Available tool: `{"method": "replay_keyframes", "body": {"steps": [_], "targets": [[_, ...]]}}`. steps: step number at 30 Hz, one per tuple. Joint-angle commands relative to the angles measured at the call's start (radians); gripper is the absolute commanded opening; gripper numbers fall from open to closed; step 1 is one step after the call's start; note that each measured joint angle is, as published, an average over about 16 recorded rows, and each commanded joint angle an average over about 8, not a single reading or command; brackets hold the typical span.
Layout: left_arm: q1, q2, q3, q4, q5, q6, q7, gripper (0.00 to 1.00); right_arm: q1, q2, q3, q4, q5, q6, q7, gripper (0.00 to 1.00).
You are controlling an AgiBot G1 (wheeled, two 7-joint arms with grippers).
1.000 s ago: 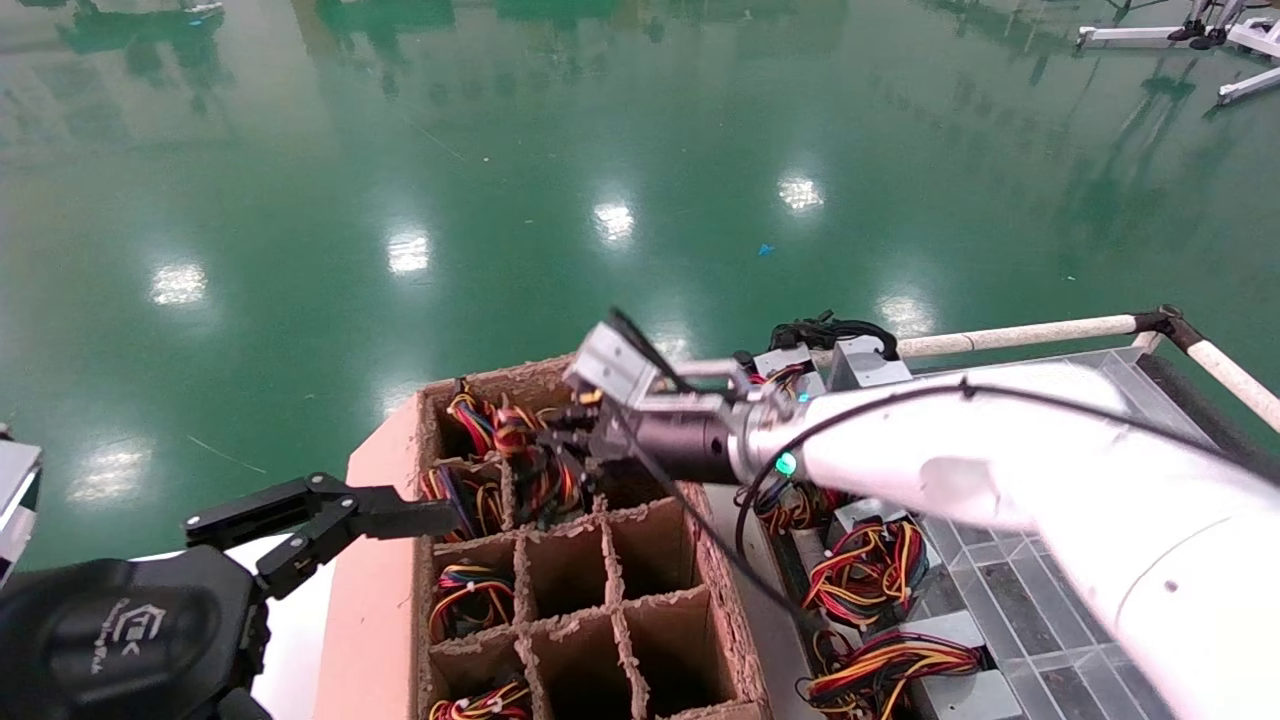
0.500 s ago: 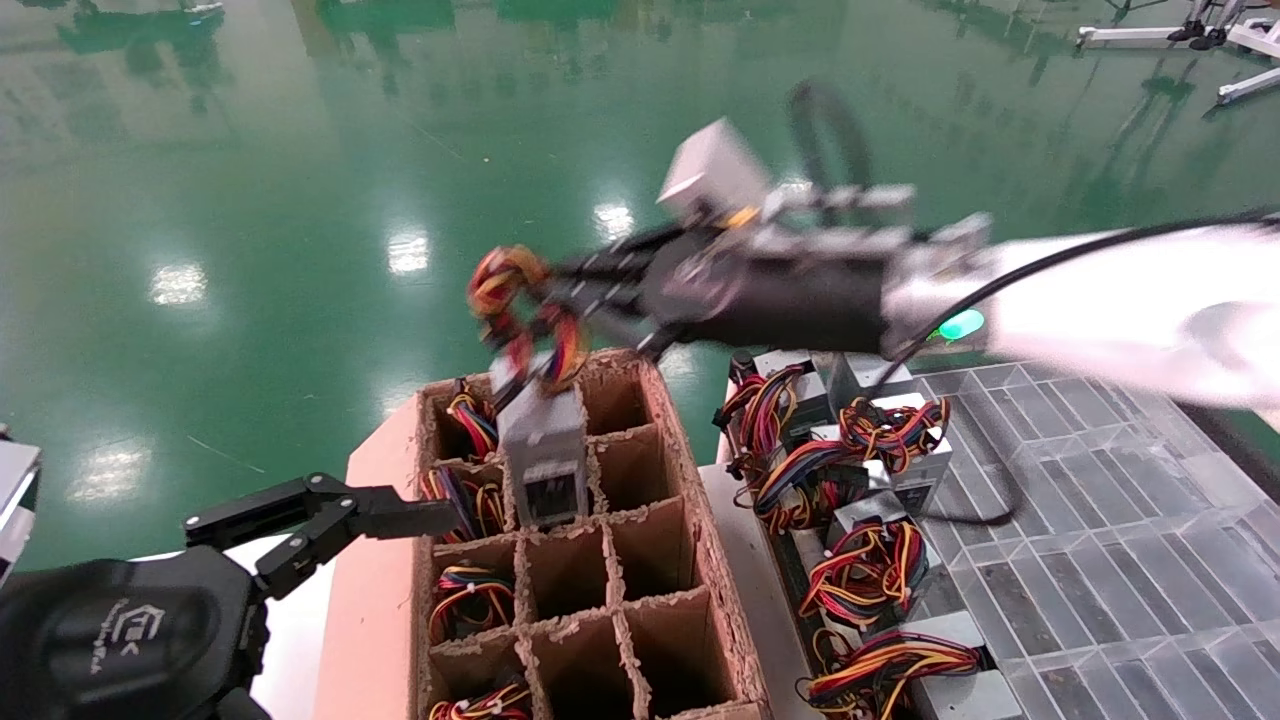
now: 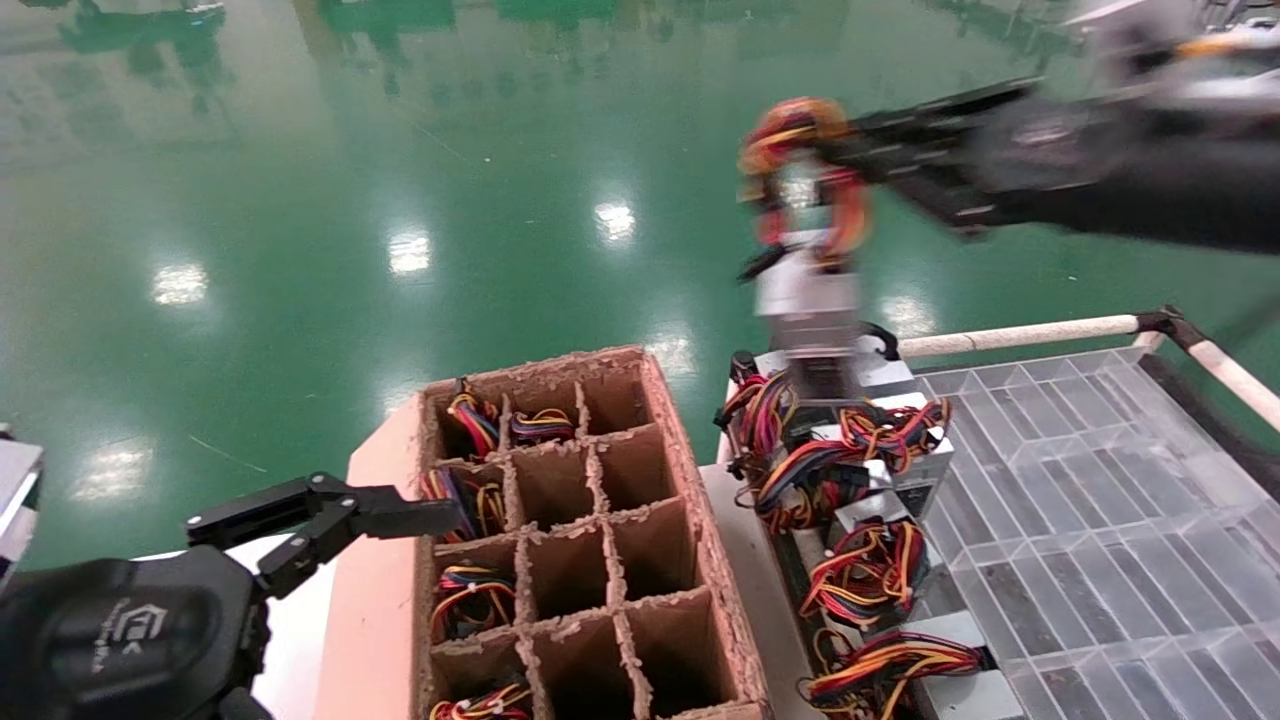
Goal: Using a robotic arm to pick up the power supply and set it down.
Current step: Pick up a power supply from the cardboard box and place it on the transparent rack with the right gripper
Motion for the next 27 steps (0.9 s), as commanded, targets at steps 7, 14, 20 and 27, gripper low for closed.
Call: {"method": "replay_keyframes", "body": {"steps": [7,14,20,27], "targets": [[0.0,0.0,0.0,0.0,0.0,0.0,0.0,1.0,0.042,0.237,-0.009,0.07,-0.04,-0.037,0.057,0.0],[0.0,0.0,0.0,0.0,0.0,0.0,0.0,1.0,-0.004,0.348,-0.042,0.102,-0.083,-0.06,0.086,0.0],[0.0,0.0,0.0,0.0,0.0,0.0,0.0,1.0,-0.074,0.358,-0.061,0.076,-0.085,-0.062,0.07,0.0],[0.0,0.0,0.0,0.0,0.0,0.0,0.0,1.0,-0.138,0.29,-0.072,0.013,-0.075,-0.058,0.029,0.0]]}}
